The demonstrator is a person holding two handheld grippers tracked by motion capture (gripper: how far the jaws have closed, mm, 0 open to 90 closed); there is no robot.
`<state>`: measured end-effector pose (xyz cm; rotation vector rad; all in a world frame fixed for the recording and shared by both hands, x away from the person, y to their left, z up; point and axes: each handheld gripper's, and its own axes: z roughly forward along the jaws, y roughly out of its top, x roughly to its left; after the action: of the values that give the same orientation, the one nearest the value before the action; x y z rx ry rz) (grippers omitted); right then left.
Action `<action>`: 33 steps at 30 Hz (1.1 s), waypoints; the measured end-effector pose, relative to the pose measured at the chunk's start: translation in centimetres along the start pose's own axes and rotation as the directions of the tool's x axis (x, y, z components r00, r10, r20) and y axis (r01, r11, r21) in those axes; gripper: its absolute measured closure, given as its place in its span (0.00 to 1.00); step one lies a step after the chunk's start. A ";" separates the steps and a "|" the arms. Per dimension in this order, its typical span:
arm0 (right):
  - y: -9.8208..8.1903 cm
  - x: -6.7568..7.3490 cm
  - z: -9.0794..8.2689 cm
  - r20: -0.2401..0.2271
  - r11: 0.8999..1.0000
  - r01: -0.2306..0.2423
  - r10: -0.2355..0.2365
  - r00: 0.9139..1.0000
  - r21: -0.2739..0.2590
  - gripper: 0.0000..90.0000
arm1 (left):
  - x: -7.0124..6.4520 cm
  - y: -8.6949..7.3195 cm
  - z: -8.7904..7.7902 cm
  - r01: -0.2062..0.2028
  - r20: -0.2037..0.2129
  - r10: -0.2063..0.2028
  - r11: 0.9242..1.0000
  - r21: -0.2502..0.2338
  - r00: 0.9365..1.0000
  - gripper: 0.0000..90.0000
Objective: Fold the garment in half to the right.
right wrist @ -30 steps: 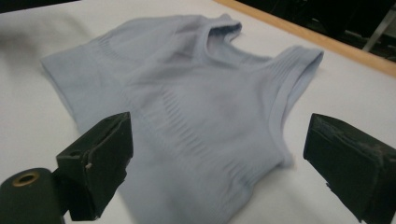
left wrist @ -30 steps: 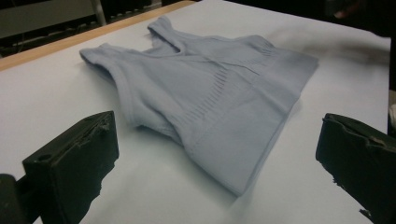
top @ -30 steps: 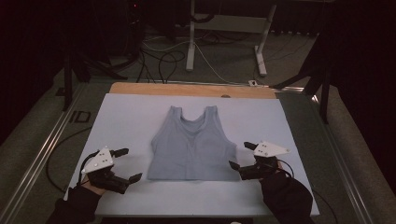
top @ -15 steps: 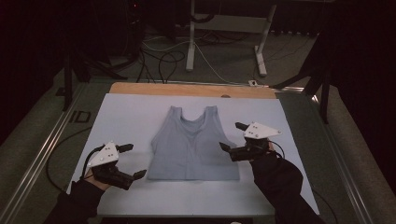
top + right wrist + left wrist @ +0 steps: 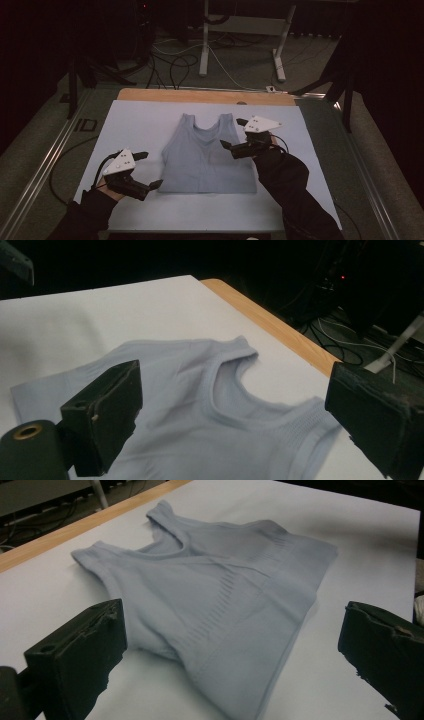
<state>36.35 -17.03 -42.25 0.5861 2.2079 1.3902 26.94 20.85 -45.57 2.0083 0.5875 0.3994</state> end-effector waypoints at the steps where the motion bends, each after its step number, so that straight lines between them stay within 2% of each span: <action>1: 0.2 0.0 0.3 -0.003 1.000 -0.003 0.003 1.000 0.001 0.09 | -0.1 0.1 0.1 0.001 0.002 -0.001 1.000 -0.001 1.000 0.00; 10: 1.2 -0.3 2.9 -0.020 1.000 0.012 -0.012 1.000 0.020 0.09 | -0.6 0.9 1.1 0.021 -0.032 -0.021 1.000 0.020 0.999 0.00; 16: 1.6 -0.7 4.3 -0.027 1.000 0.005 -0.005 1.000 0.024 0.09 | -0.8 1.2 1.5 0.030 -0.038 -0.028 0.999 0.033 0.999 0.00; 20: 2.0 -0.9 5.4 -0.036 0.999 0.000 0.001 0.999 0.032 0.09 | -0.9 1.2 1.8 0.046 -0.058 -0.045 0.998 0.031 0.997 0.00; 25: 2.4 -0.9 7.1 -0.052 0.999 -0.006 0.008 0.999 0.039 0.09 | -1.0 1.1 2.5 0.049 -0.099 -0.046 0.998 0.034 0.994 0.00; 29: 2.7 -0.6 8.4 -0.069 0.999 -0.010 0.013 0.998 0.045 0.09 | -1.1 1.1 3.1 0.056 -0.103 -0.052 0.998 0.038 0.993 0.00; 31: 2.9 -0.6 9.1 -0.078 0.999 -0.002 0.005 0.997 0.045 0.09 | -1.1 1.1 3.3 0.072 -0.097 -0.068 0.996 0.047 0.993 0.00; 33: 3.0 -0.4 9.9 -0.088 0.999 -0.015 0.019 0.996 0.048 0.09 | -1.1 0.9 3.5 0.089 -0.097 -0.083 0.994 0.056 0.992 0.00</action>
<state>42.83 -9.04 -43.17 0.5711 2.3158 1.4009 28.04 17.39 -46.51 2.0220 0.7503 0.4306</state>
